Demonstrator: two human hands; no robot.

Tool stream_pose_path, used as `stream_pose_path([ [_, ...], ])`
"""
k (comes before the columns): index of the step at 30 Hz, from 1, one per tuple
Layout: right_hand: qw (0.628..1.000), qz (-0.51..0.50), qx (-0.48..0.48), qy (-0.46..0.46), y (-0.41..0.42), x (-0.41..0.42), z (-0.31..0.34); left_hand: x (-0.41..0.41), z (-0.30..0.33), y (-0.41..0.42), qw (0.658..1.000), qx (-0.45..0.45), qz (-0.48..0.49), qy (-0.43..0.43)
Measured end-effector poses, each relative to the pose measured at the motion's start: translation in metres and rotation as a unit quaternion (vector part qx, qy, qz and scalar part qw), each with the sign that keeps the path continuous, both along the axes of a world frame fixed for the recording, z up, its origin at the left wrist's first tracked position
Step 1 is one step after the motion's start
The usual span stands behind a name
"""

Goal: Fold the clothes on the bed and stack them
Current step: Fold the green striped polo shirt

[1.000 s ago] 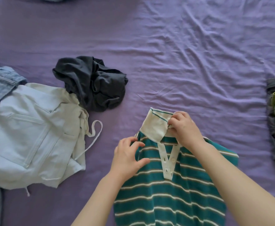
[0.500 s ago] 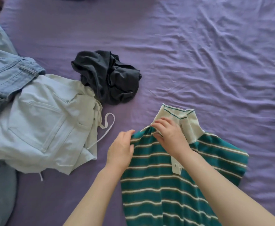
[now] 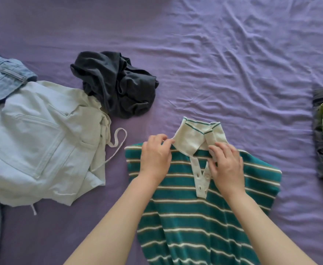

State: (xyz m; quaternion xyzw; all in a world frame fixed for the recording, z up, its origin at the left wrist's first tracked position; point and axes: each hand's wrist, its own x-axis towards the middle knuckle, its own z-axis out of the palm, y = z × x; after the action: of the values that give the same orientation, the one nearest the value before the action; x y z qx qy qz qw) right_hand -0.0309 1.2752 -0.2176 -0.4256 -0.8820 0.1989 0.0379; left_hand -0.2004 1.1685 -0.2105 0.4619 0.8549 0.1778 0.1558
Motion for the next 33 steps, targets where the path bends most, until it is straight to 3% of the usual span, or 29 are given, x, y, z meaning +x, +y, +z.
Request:
stream_pose_path([
  [4, 0.999, -0.051, -0.012, -0.012, 0.01, 0.018, -0.003, 0.045, -0.002, 0.045, 0.969, -0.013, 0.012, -0.246],
  [8, 0.999, -0.052, 0.009, 0.005, 0.02, 0.042, -0.006, 0.074, -0.007, 0.083, 0.854, -0.023, 0.19, -0.483],
  [10, 0.998, -0.052, 0.042, -0.012, 0.029, 0.058, -0.007, 0.079, -0.009, 0.097, 0.808, -0.007, 0.256, -0.53],
  [13, 0.993, -0.055, 0.064, -0.079, 0.044, 0.082, -0.009, 0.078, -0.012, 0.109, 0.817, -0.038, 0.266, -0.511],
  [15, 0.991, -0.05, 0.059, -0.111, 0.053, 0.092, -0.011, 0.077, -0.014, 0.112, 0.857, -0.06, 0.229, -0.457],
  [19, 0.989, 0.001, 0.086, -0.119, 0.067, 0.099, -0.01, 0.068, -0.014, 0.114, 0.953, -0.054, 0.162, -0.249],
  [22, 0.991, 0.022, 0.087, -0.102, 0.078, 0.095, -0.009, 0.059, -0.013, 0.12, 0.978, -0.06, 0.11, -0.167],
  [26, 0.987, 0.027, 0.09, -0.129, 0.091, 0.093, -0.019, 0.052, -0.023, 0.126, 0.994, -0.108, 0.004, 0.017],
  [28, 0.985, 0.015, 0.077, -0.153, 0.091, 0.09, -0.022, 0.05, -0.026, 0.126, 0.992, -0.12, -0.014, 0.031],
  [30, 0.986, 0.019, 0.086, -0.144, 0.085, 0.085, -0.019, 0.05, -0.028, 0.123, 0.992, -0.122, -0.001, -0.03],
  [33, 0.991, 0.046, 0.115, -0.047, 0.065, 0.069, -0.007, 0.055, -0.021, 0.107, 0.993, -0.054, 0.044, -0.092],
])
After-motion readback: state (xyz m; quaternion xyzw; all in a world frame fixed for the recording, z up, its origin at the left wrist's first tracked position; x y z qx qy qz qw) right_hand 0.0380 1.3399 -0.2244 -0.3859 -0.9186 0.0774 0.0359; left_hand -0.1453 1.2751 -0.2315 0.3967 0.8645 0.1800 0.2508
